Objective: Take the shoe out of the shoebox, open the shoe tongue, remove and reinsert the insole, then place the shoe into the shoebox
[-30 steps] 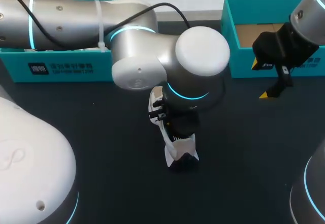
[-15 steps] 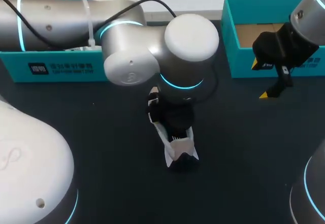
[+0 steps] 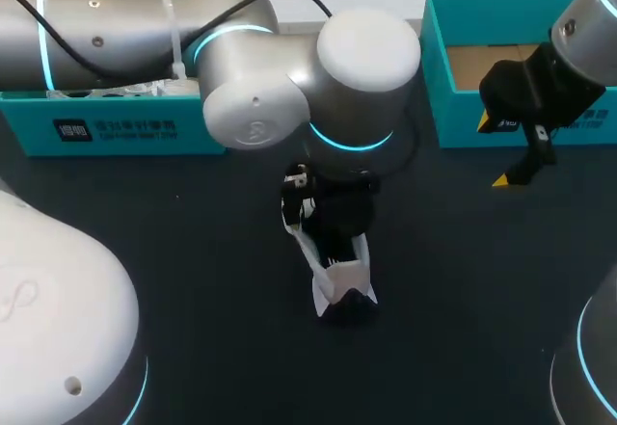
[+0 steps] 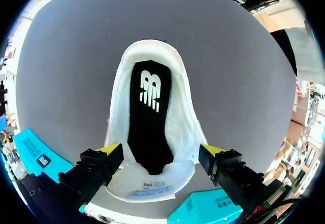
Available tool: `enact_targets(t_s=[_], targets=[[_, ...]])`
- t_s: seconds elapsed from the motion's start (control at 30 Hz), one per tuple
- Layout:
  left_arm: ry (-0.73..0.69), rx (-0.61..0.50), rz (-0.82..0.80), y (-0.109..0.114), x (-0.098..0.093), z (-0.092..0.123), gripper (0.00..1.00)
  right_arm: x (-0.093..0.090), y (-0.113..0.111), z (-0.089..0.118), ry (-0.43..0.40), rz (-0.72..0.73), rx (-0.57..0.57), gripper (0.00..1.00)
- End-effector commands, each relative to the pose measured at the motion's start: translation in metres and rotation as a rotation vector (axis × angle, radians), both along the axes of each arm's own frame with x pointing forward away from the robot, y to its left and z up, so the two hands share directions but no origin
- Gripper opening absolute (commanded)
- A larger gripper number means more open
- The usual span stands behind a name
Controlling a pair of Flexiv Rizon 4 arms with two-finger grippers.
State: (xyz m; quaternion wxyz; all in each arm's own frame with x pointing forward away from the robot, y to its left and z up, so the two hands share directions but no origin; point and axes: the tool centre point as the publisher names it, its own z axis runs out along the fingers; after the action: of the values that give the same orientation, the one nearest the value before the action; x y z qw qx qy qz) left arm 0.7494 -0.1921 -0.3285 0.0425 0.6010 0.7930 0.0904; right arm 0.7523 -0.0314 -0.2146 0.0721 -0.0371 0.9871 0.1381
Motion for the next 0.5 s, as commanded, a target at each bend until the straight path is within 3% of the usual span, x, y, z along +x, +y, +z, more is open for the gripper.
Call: enact_targets(t_s=[0.03,0.5], targets=[[0.018,-0.039,-0.015,0.007,0.002,0.013,1.0,0.0,0.0,-0.001,-0.001,0.0,-0.001,1.0],[0.074,-0.072,-0.059,0.008,-0.001,0.024,1.0,0.0,0.0,-0.001,-0.001,0.0,-0.001,1.0]])
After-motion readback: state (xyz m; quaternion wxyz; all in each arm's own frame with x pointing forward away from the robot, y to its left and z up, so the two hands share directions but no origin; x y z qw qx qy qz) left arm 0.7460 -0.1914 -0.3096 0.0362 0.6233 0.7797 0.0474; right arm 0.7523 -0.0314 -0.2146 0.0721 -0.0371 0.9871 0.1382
